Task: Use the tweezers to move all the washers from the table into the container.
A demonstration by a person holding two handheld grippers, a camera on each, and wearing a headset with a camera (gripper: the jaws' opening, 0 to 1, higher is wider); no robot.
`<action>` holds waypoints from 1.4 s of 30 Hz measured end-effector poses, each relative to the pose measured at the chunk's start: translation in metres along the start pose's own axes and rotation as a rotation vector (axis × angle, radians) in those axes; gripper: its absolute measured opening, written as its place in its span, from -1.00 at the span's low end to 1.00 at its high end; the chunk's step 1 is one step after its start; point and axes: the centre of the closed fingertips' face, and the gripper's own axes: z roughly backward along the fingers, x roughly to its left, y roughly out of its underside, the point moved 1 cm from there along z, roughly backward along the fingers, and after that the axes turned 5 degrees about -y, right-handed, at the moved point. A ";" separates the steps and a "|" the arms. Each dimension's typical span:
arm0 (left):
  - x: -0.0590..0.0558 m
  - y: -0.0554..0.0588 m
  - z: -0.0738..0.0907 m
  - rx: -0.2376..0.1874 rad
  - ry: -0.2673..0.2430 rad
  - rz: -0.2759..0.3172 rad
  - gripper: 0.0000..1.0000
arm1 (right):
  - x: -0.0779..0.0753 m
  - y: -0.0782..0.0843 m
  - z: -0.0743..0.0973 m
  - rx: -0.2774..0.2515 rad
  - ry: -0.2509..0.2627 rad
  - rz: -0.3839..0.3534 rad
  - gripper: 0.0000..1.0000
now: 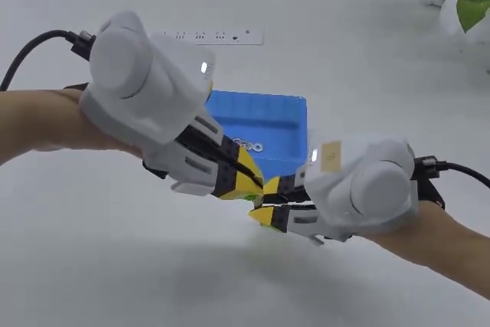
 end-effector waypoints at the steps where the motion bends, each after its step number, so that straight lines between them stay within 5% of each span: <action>1: -0.001 -0.001 0.002 0.000 0.001 0.000 -0.87 | 0.000 -0.001 0.000 -0.001 0.000 0.000 -0.81; 22: 0.002 -0.029 0.037 0.001 -0.054 -0.088 -0.87 | -0.009 -0.041 0.022 -0.033 0.054 0.086 -0.81; 31: 0.014 -0.041 0.047 -0.005 -0.074 -0.132 -0.87 | -0.025 -0.054 0.031 -0.038 0.086 0.111 -0.81; 42: 0.043 -0.046 0.056 -0.008 -0.098 -0.164 -0.87 | -0.059 -0.066 0.031 -0.045 0.119 0.139 -0.81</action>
